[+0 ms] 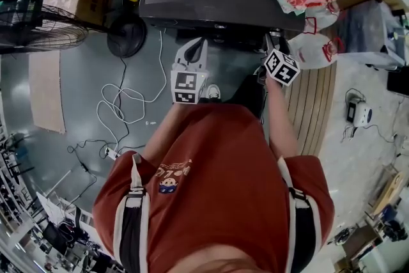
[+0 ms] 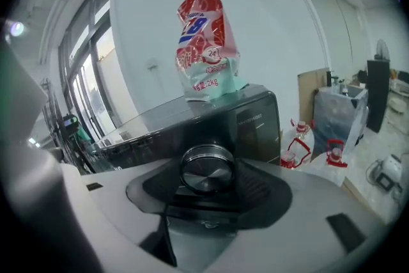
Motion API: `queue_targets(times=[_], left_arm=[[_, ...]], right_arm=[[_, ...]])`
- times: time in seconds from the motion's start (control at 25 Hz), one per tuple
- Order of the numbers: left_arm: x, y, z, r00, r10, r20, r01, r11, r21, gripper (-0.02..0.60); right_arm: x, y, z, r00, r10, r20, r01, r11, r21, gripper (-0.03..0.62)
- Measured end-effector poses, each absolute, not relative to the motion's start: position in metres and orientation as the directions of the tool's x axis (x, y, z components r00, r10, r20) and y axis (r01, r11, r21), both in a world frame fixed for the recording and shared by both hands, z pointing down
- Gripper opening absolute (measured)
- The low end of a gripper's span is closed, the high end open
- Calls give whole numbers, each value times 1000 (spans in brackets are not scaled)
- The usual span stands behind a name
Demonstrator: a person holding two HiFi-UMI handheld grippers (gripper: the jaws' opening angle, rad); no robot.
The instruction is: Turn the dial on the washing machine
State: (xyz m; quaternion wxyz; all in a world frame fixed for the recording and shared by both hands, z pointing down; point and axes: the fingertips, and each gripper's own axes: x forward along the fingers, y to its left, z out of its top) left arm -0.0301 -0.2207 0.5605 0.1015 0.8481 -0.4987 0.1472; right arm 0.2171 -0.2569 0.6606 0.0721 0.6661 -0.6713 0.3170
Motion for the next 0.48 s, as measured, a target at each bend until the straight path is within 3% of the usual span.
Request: queue_targets(times=[0.16, 0.48], left_arm=[[-30, -220, 561, 464, -813, 352, -874, -486, 28, 11], [-35, -218, 562, 462, -816, 347, -875, -483, 29, 11]], right_arm=[[214, -258, 661, -73, -841, 536, -969, -69, -239, 272], [213, -258, 660, -64, -838, 542, -970, -74, -230, 272]])
